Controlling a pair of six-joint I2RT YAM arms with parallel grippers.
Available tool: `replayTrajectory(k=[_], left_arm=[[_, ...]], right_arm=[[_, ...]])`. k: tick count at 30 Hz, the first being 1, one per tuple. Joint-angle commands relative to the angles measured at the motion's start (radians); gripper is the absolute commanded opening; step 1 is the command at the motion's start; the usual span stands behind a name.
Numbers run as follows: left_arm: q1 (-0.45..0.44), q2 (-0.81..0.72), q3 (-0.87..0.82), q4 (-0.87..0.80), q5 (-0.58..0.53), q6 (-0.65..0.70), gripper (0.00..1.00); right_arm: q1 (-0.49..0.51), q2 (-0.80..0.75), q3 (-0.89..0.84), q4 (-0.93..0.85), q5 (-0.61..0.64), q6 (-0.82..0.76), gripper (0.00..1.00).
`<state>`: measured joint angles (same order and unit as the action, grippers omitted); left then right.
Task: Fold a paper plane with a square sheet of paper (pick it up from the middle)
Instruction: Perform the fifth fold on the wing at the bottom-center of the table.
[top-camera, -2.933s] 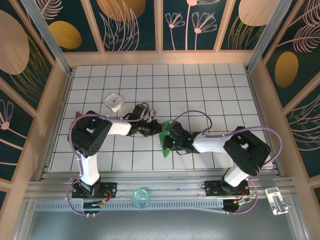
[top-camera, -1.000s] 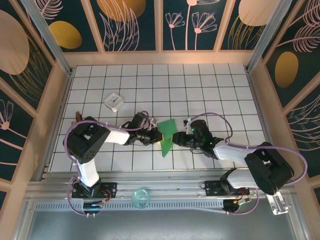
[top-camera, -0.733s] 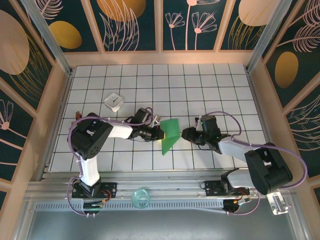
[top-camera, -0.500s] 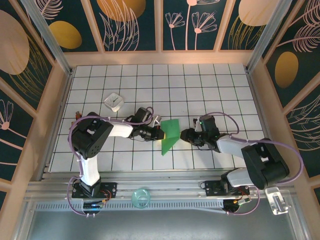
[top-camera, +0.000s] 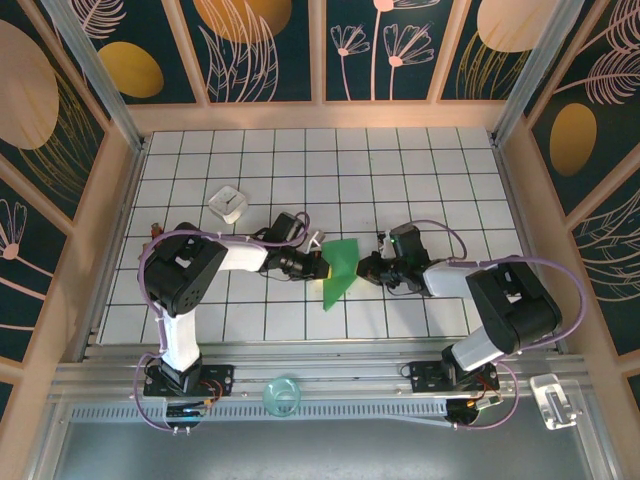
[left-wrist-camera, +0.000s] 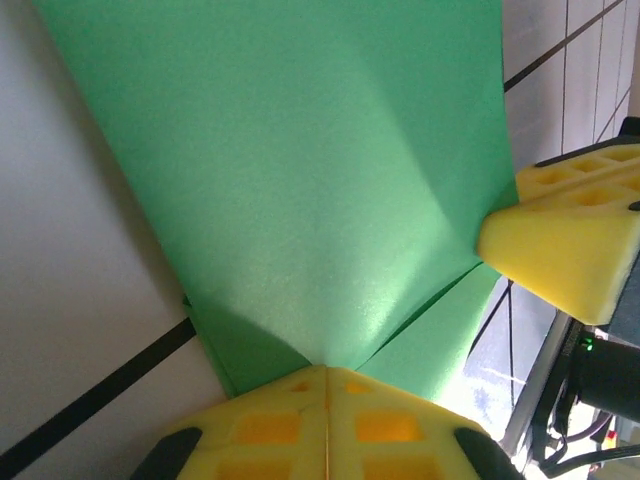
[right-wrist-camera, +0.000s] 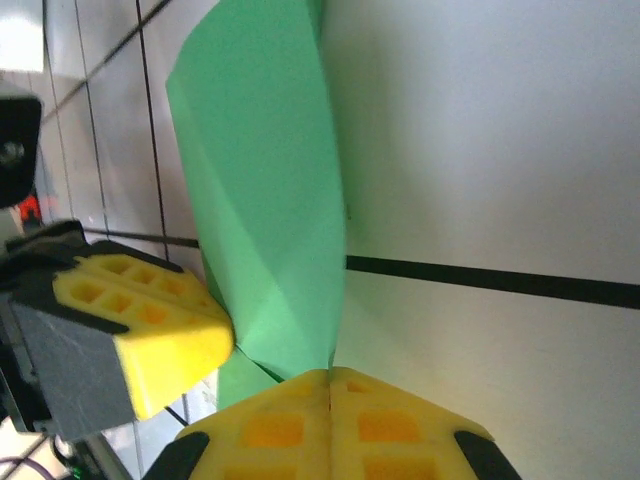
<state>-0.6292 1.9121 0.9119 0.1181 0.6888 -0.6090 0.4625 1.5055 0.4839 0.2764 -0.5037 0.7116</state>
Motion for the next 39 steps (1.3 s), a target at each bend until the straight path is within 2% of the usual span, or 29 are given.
replayTrajectory(k=[1, 3, 6, 11, 17, 23, 26, 30, 39], left_arm=[[0.001, -0.098, -0.030, 0.010, -0.155, 0.058, 0.21], [-0.031, -0.210, -0.114, 0.096, -0.245, 0.057, 0.28], [-0.111, -0.344, -0.204, 0.148, -0.401, 0.068, 0.34], [-0.282, -0.439, -0.263, 0.150, -0.660, 0.159, 0.41], [-0.380, -0.384, -0.252, 0.145, -0.806, 0.238, 0.49], [-0.430, -0.269, -0.176, 0.103, -0.869, 0.329, 0.54], [-0.437, -0.232, -0.144, 0.074, -0.911, 0.350, 0.53], [-0.440, -0.218, -0.131, 0.071, -0.955, 0.355, 0.47], [-0.441, -0.209, -0.123, 0.081, -0.956, 0.352, 0.28]], right_arm=[[0.023, -0.064, 0.017, -0.046, 0.061, 0.106, 0.00], [0.042, -0.101, 0.010, -0.053, 0.088, 0.199, 0.00], [0.079, -0.136, 0.024, -0.081, 0.137, 0.294, 0.00], [0.116, -0.148, 0.050, -0.109, 0.162, 0.384, 0.00], [0.116, -0.157, 0.030, -0.074, 0.137, 0.460, 0.00], [0.115, -0.153, 0.023, -0.061, 0.125, 0.485, 0.00], [0.112, -0.149, 0.015, -0.046, 0.118, 0.493, 0.00], [0.111, -0.140, 0.015, -0.044, 0.114, 0.491, 0.00], [0.106, -0.120, 0.009, -0.031, 0.107, 0.485, 0.00]])
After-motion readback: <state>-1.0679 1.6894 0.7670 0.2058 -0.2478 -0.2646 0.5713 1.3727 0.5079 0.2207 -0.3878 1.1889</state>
